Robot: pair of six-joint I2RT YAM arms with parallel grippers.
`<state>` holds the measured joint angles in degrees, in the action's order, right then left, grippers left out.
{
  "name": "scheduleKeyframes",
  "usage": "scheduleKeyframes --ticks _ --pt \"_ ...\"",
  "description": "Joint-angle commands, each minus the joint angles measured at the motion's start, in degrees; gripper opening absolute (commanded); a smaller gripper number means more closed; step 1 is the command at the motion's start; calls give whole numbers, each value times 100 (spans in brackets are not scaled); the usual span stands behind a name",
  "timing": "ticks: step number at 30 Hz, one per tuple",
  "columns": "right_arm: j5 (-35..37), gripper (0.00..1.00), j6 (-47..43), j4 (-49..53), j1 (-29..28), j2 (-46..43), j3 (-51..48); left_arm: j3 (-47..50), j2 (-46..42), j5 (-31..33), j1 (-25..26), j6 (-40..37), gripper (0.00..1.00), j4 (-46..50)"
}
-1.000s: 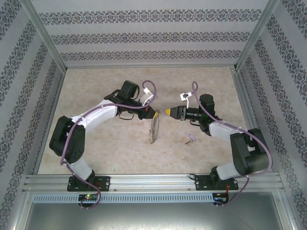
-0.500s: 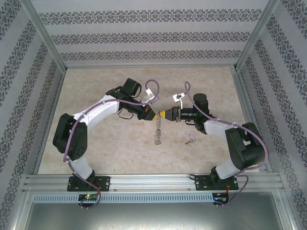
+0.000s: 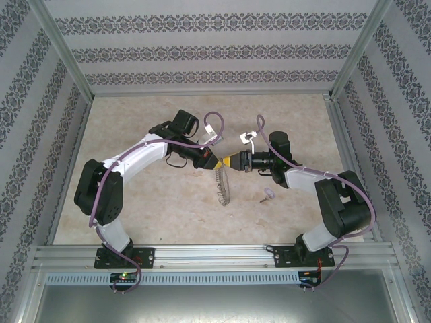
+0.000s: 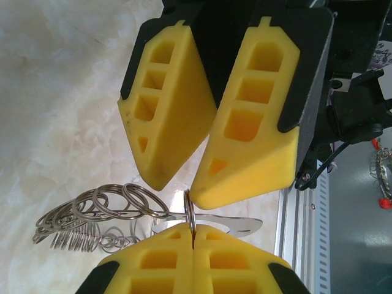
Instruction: Put the keys on the keyring
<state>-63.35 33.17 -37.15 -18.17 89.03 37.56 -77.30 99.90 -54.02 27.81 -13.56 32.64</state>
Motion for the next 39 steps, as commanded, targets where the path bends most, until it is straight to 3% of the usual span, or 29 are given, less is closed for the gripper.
scheduleKeyframes --ticks 1,7,16,20,25,26,28,31,34,39 --pt "-177 24 -30 -254 -57 -103 -3 -180 91 -196 81 -180 0 93" --pt "-255 17 -34 -204 -68 -115 -28 -207 100 -164 80 -164 0 82" --pt "-362 25 -100 -130 -88 -152 -122 -319 135 -109 78 -208 0 124" --pt "-304 19 -116 -116 -81 -153 -127 -378 179 -144 76 -217 0 169" --pt "-121 0 -131 -112 -55 -145 -100 -374 188 -161 83 -213 0 164" --pt "-101 0 -119 -125 -62 -140 -91 -366 180 -153 76 -188 0 129" --pt "-25 0 -121 -127 -40 -130 -75 -306 147 -36 75 -67 7 -14" --pt "-2 0 -99 -211 -2 -120 -73 -82 -14 139 71 206 27 -492" --pt "-26 0 -65 -292 31 -157 -70 414 -374 257 -3 712 38 -1385" --pt "-37 0 18 -396 42 -211 -14 1247 -943 385 -245 1633 41 -2855"
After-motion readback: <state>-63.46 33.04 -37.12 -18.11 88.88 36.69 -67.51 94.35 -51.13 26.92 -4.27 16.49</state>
